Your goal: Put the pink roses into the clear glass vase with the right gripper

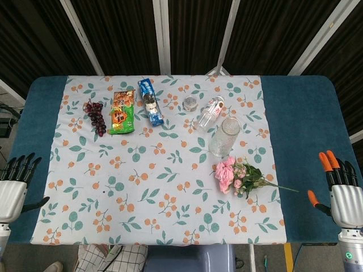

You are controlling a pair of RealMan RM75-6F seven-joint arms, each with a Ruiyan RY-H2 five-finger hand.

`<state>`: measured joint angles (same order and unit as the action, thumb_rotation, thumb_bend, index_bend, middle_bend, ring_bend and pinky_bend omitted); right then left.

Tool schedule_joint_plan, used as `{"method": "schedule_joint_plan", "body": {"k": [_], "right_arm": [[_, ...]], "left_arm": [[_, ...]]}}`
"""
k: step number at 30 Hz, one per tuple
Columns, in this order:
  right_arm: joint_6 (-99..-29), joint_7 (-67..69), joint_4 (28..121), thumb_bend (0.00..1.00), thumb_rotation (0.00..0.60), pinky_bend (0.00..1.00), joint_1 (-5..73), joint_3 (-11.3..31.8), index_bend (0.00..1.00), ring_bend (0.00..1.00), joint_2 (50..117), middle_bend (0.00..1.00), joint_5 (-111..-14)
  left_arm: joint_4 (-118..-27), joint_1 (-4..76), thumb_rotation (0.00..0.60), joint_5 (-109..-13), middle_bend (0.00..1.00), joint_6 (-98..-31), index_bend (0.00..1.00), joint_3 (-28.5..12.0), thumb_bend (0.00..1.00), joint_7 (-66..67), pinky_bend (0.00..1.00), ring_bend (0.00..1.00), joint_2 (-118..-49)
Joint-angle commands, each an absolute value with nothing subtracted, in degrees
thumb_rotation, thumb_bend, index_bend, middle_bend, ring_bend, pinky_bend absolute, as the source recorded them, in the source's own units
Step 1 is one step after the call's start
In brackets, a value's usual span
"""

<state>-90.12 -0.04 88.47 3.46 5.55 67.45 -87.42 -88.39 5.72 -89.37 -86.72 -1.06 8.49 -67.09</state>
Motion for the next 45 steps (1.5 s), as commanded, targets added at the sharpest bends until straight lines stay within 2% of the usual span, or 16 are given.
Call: {"method": "schedule_joint_plan", "body": {"k": [1, 11, 18, 23, 28, 36, 45], "right_arm": [[-89.9, 0.3, 88.6, 0.35, 0.600, 0.00, 3.3, 5.3, 0.00, 0.00, 67.2, 0.00, -87.4], [-89.0, 0.1, 89.8, 0.35, 0.600, 0.00, 3.2, 4.5, 0.00, 0.00, 66.4, 0.00, -87.7], [-87.4, 1.1, 92.1, 0.31, 0.600, 0.00, 3.7, 4.2, 0.00, 0.00, 65.2, 0.00, -87.7], [-83.7, 2.5, 95.1, 0.31, 0.600, 0.00, 5.1, 3.1, 0.00, 0.00, 64.3, 0.00, -88.0], [-77.1, -0.4, 99.1, 0.31, 0.600, 0.00, 8.5, 2.9, 0.00, 0.00, 64.1, 0.00, -87.2], [-67.3, -9.6, 100.4, 0.31, 0.600, 0.00, 14.8, 4.6, 0.00, 0.00, 69.8, 0.00, -82.0], [-63.0, -15.4, 97.6, 0.31, 0.600, 0.00, 19.1, 7.4, 0.00, 0.00, 76.2, 0.00, -75.1]], "left_arm": [[-88.6, 5.8, 0.600, -89.3, 0.00, -86.5, 0.00, -1.0, 0.00, 8.7, 0.00, 0.00, -67.0], [-89.3, 6.0, 0.600, -88.9, 0.00, -85.7, 0.00, -1.0, 0.00, 8.6, 0.00, 0.00, -66.4], [-89.6, 6.2, 0.600, -89.0, 0.00, -85.2, 0.00, -0.9, 0.00, 8.0, 0.00, 0.00, -66.2], [-89.8, 6.4, 0.600, -88.9, 0.00, -84.7, 0.00, -0.7, 0.00, 7.6, 0.00, 0.00, -65.9], [-90.1, 6.5, 0.600, -89.0, 0.00, -84.2, 0.00, -0.5, 0.00, 7.3, 0.00, 0.00, -65.6], [-90.2, 6.6, 0.600, -88.7, 0.00, -84.3, 0.00, -0.7, 0.00, 6.2, 0.00, 0.00, -65.1], [-90.2, 6.6, 0.600, -88.2, 0.00, -83.6, 0.00, -0.7, 0.00, 4.5, 0.00, 0.00, -64.3]]}}
